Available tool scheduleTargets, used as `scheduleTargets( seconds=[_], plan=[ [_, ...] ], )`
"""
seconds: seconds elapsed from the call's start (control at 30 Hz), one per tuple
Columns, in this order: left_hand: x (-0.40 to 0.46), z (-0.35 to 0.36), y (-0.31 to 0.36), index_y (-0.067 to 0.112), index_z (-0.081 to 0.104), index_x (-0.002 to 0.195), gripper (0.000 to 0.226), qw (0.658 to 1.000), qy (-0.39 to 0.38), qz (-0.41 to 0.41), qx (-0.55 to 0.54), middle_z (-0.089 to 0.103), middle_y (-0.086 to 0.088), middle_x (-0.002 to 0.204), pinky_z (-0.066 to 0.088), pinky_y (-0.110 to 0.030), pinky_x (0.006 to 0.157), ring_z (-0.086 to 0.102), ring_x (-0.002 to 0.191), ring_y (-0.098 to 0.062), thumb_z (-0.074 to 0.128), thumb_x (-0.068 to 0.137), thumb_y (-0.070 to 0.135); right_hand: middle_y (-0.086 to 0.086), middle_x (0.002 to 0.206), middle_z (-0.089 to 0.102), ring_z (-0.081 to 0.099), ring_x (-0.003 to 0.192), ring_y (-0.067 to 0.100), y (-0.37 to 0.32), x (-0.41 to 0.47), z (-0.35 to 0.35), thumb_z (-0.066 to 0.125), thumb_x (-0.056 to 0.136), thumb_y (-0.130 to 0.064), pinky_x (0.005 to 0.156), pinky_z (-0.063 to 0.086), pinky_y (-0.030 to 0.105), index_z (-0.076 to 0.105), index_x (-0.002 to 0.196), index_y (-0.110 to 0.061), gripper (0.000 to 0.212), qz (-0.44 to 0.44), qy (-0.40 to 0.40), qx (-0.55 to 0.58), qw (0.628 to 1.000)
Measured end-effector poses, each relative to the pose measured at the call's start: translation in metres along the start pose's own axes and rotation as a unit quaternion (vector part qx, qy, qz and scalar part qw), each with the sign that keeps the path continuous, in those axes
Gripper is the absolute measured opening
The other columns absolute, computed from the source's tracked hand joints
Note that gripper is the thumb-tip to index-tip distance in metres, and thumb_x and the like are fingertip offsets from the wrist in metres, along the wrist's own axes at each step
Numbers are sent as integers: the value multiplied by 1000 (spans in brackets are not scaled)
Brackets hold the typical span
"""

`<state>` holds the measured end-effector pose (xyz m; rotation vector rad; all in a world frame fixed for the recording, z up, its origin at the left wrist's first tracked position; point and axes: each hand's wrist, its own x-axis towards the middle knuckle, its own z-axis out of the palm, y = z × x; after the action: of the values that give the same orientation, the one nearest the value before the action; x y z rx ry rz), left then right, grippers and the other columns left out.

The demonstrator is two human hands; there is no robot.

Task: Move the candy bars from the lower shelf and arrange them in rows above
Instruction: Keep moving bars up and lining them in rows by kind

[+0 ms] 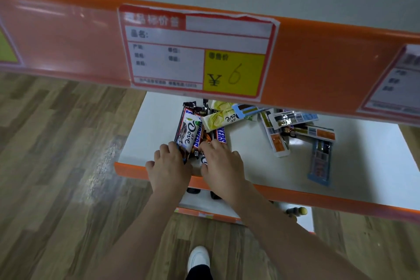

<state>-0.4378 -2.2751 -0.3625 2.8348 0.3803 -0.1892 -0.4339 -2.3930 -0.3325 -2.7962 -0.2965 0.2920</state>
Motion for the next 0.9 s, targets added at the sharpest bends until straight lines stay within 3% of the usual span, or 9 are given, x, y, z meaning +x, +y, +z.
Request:
scheduleTargets(
  seconds=[0.37,0.5,0.57,0.67,0.77,0.9],
  plan=[
    [-17,15,29,12,39,118,45,998,37,13,-43,46,-4,118,34,-36,84,49,109,-23,51,88,43,3,118,49,49,110,24,17,-3,2,43,97,-22,79,38,34,47,115,-16,19,27,-5,-8,1000],
    [-29,18,41,15,39,115,30,997,43,42,-54,43,-2,117,34,-36,83,49,107,-20,46,90,30,5,115,52,53,105,25,23,0,4,38,99,-39,74,38,33,49,112,-13,31,60,2,20,998],
    [-35,19,48,16,41,116,35,995,26,83,-43,43,0,116,33,-37,84,48,108,-19,50,86,30,5,116,52,53,106,25,27,3,4,40,98,-43,77,41,34,47,117,-13,36,99,-4,28,995],
    [-43,23,54,16,46,115,45,993,14,118,-17,49,0,112,35,-40,82,50,105,-22,62,75,30,5,117,53,54,106,26,33,4,3,46,97,-36,78,42,36,43,123,-15,34,137,2,18,990],
    [-46,30,55,13,57,108,55,988,45,144,-32,61,-1,94,45,-42,67,60,87,-25,77,57,23,5,114,54,55,104,26,37,3,3,44,97,-24,71,39,34,43,123,-17,27,130,16,-9,991],
    [-47,37,45,14,57,107,48,983,65,168,-46,62,-2,98,44,-41,70,59,93,-27,73,62,16,5,116,52,53,107,25,39,1,1,54,92,-20,67,37,32,36,133,-20,44,125,7,-12,992]
  ],
)
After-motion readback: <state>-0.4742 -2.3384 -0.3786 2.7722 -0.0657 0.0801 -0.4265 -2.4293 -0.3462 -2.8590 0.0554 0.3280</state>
